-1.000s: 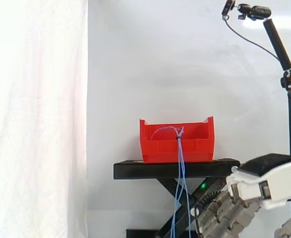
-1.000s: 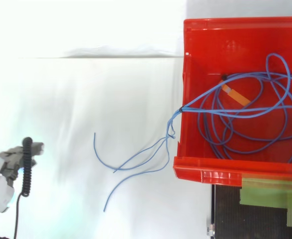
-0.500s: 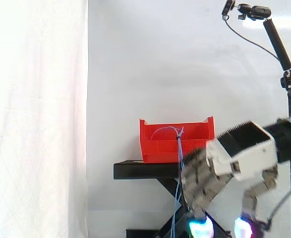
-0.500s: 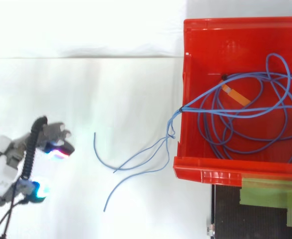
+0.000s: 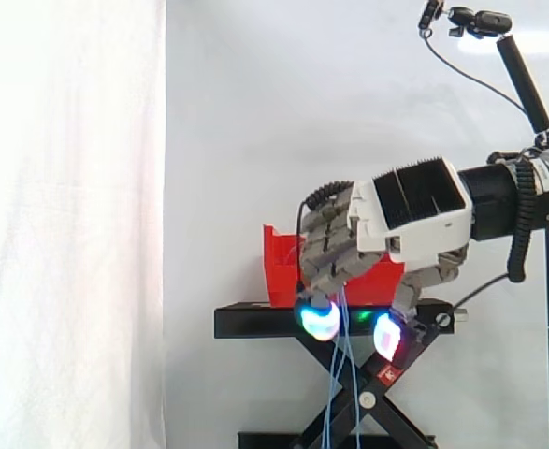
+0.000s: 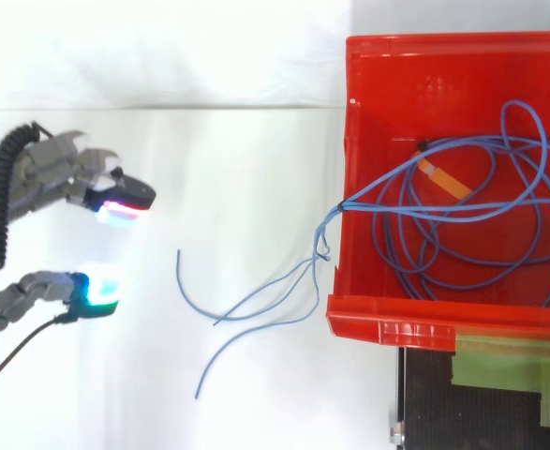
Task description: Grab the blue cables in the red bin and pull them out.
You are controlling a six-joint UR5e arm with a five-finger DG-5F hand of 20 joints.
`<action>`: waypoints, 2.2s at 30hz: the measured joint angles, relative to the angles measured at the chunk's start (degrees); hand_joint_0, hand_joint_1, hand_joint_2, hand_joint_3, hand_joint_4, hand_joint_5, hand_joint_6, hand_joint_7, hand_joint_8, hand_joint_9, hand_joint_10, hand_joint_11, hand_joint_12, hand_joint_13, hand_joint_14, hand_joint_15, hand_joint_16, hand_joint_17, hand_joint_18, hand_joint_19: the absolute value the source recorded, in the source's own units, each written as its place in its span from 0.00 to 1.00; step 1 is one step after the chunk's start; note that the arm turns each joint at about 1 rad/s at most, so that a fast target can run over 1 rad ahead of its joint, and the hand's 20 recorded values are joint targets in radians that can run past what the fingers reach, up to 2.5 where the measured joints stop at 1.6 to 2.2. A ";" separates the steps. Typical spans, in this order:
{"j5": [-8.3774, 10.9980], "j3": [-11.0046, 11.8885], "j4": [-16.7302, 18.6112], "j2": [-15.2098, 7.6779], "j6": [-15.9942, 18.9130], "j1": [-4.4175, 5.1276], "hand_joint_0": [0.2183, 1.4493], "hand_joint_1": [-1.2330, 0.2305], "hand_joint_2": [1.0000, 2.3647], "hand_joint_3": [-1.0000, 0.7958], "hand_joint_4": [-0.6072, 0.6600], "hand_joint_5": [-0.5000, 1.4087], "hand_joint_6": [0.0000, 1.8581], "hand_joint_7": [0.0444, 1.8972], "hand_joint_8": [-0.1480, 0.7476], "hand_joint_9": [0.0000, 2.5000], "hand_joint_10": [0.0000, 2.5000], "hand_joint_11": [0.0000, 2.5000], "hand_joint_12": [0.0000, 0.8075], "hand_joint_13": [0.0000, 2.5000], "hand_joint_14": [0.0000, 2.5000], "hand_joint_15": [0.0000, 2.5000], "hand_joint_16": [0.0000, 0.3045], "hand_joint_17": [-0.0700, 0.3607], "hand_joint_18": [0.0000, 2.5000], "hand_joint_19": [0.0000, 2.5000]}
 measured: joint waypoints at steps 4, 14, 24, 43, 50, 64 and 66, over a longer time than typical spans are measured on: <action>-0.12 0.68 0.53 -0.03 -5.91 -0.72 0.41 0.17 0.00 0.00 0.67 0.58 0.00 0.36 0.50 0.31 0.01 0.41 0.51 0.26 0.01 0.21 0.19 0.47 0.16 0.15; -2.72 0.74 -2.78 -2.23 -4.45 -2.65 0.41 0.17 0.00 0.00 0.67 0.59 0.00 0.36 0.50 0.32 0.01 0.41 0.51 0.26 0.01 0.20 0.19 0.46 0.16 0.15; -5.07 0.86 -3.94 -4.13 0.38 -2.87 0.42 0.18 0.00 0.00 0.66 0.59 0.00 0.36 0.50 0.31 0.01 0.41 0.51 0.26 0.01 0.20 0.19 0.46 0.16 0.15; -3.16 5.49 -14.98 -4.16 -1.51 -2.12 0.43 0.17 0.00 0.00 0.58 0.61 0.00 0.39 0.49 0.31 0.01 0.42 0.50 0.26 0.01 0.21 0.18 0.46 0.16 0.15; -2.98 5.54 -11.24 -4.18 -11.33 -2.09 0.42 0.15 0.00 0.00 0.58 0.58 0.02 0.37 0.48 0.30 0.01 0.41 0.50 0.25 0.01 0.20 0.19 0.46 0.16 0.15; -3.10 3.95 -7.61 -4.22 -16.28 -2.68 0.42 0.16 0.00 0.00 0.58 0.59 0.00 0.35 0.49 0.30 0.01 0.42 0.50 0.25 0.01 0.20 0.19 0.46 0.15 0.15; -2.97 1.79 -5.91 -4.22 -15.06 -3.03 0.42 0.16 0.00 0.00 0.58 0.59 0.00 0.35 0.49 0.30 0.01 0.41 0.50 0.25 0.01 0.20 0.19 0.46 0.15 0.15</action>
